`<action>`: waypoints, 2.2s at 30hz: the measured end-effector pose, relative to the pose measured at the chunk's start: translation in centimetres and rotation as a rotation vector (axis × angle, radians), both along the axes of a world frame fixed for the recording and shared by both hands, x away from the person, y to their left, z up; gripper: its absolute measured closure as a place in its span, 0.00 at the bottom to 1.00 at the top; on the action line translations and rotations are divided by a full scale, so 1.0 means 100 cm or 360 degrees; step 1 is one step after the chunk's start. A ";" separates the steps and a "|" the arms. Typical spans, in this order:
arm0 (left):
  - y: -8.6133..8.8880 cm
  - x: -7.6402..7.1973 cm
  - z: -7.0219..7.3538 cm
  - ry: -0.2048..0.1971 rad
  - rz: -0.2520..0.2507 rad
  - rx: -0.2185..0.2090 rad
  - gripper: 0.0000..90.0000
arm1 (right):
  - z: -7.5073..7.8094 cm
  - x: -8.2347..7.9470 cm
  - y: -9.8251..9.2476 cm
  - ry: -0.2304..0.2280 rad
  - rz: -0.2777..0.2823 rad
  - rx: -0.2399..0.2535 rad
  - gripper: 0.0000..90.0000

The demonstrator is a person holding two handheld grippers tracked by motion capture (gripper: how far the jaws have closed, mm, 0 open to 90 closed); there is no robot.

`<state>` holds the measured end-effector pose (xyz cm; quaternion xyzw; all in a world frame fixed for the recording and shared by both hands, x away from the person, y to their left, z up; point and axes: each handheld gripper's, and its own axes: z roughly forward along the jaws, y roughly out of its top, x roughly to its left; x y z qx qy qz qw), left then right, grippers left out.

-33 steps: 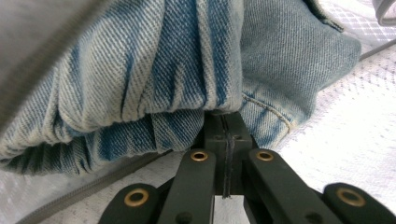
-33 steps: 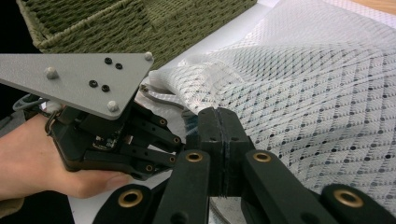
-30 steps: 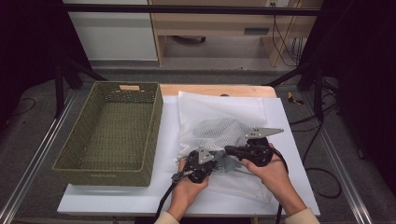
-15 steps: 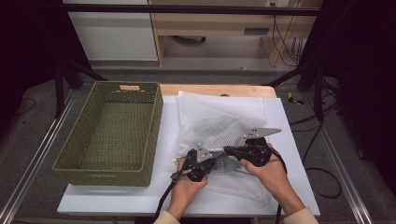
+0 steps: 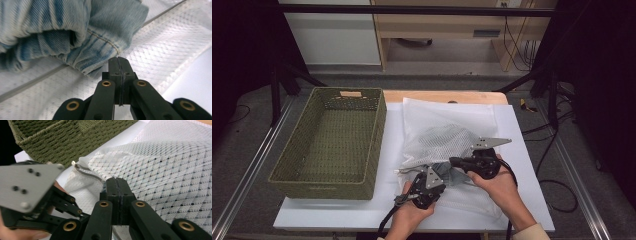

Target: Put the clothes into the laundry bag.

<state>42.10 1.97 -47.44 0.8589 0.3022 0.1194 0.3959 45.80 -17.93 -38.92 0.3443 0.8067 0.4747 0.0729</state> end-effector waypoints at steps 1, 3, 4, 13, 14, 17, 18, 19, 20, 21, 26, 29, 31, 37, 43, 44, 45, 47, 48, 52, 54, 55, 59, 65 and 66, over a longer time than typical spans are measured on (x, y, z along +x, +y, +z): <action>-0.001 0.001 -0.002 0.0007 0.0004 0.0014 1.00 | 0.000 0.000 0.000 0.0000 0.0002 0.0002 1.00; -0.002 0.003 -0.004 0.0014 0.0017 0.0023 1.00 | 0.000 0.000 -0.001 0.0004 0.0004 0.0005 1.00; -0.003 0.004 -0.005 0.0007 0.0026 0.0036 1.00 | 0.000 0.000 -0.001 0.0003 0.0003 0.0006 1.00; -0.007 0.017 -0.004 -0.0045 0.0090 0.0006 1.00 | -0.001 0.000 -0.002 0.0006 -0.0002 0.0015 1.00; -0.008 0.018 -0.004 -0.0051 0.0097 0.0001 1.00 | -0.001 -0.001 -0.002 0.0006 -0.0004 0.0014 1.00; -0.008 0.023 -0.004 -0.0061 0.0121 -0.0020 1.00 | 0.000 0.000 -0.002 0.0007 -0.0004 0.0013 1.00; -0.008 0.024 -0.005 -0.0067 0.0130 -0.0022 1.00 | 0.000 0.000 -0.002 0.0005 -0.0004 0.0013 1.00; -0.009 0.025 -0.005 -0.0069 0.0130 -0.0022 1.00 | 0.000 0.000 -0.002 0.0011 -0.0011 0.0011 1.00; -0.009 0.026 -0.005 -0.0076 0.0135 -0.0022 1.00 | 0.000 0.000 -0.003 0.0012 -0.0012 0.0008 1.00; -0.010 0.027 -0.005 -0.0087 0.0140 -0.0024 1.00 | 0.000 0.000 -0.002 0.0018 -0.0015 0.0009 1.00; -0.011 0.033 -0.004 -0.0104 0.0171 -0.0055 1.00 | 0.000 0.001 -0.001 0.0022 -0.0016 -0.0005 1.00; -0.011 0.037 -0.005 -0.0109 0.0192 -0.0067 1.00 | 0.000 0.001 0.000 0.0019 -0.0019 -0.0013 1.00; -0.011 0.040 -0.005 -0.0112 0.0196 -0.0068 1.00 | 0.000 0.001 -0.001 0.0018 -0.0030 -0.0016 1.00; -0.013 0.045 -0.004 -0.0120 0.0217 -0.0063 1.00 | -0.002 0.002 -0.002 0.0029 -0.0064 -0.0044 1.00; -0.014 0.050 -0.004 -0.0128 0.0228 -0.0062 1.00 | -0.006 0.003 -0.001 0.0040 -0.0075 -0.0059 1.00; -0.015 0.051 -0.004 -0.0133 0.0229 -0.0059 1.00 | -0.006 0.003 -0.001 0.0042 -0.0081 -0.0060 1.00; -0.015 0.052 -0.003 -0.0137 0.0233 -0.0056 1.00 | -0.006 0.003 0.000 0.0046 -0.0083 -0.0061 1.00; -0.017 0.054 -0.003 -0.0140 0.0237 -0.0052 1.00 | -0.007 0.004 0.000 0.0038 -0.0078 -0.0069 1.00; -0.016 0.055 -0.003 -0.0141 0.0238 -0.0052 1.00 | -0.007 0.003 0.000 0.0039 -0.0076 -0.0070 1.00; -0.017 0.058 -0.004 -0.0144 0.0243 -0.0057 1.00 | -0.008 0.004 0.000 0.0033 -0.0076 -0.0087 1.00; -0.018 0.059 -0.003 -0.0146 0.0249 -0.0057 1.00 | -0.009 0.004 -0.001 0.0044 -0.0085 -0.0086 1.00; -0.018 0.060 -0.003 -0.0147 0.0252 -0.0058 1.00 | -0.010 0.004 -0.001 0.0050 -0.0088 -0.0087 1.00; -0.018 0.062 -0.004 -0.0145 0.0259 -0.0062 1.00 | -0.013 0.004 0.000 0.0056 -0.0086 -0.0090 1.00; -0.019 0.064 -0.004 -0.0156 0.0268 -0.0054 1.00 | -0.014 0.004 0.002 0.0053 -0.0080 -0.0093 1.00; -0.019 0.064 -0.004 -0.0159 0.0270 -0.0054 1.00 | -0.014 0.005 0.002 0.0051 -0.0082 -0.0090 1.00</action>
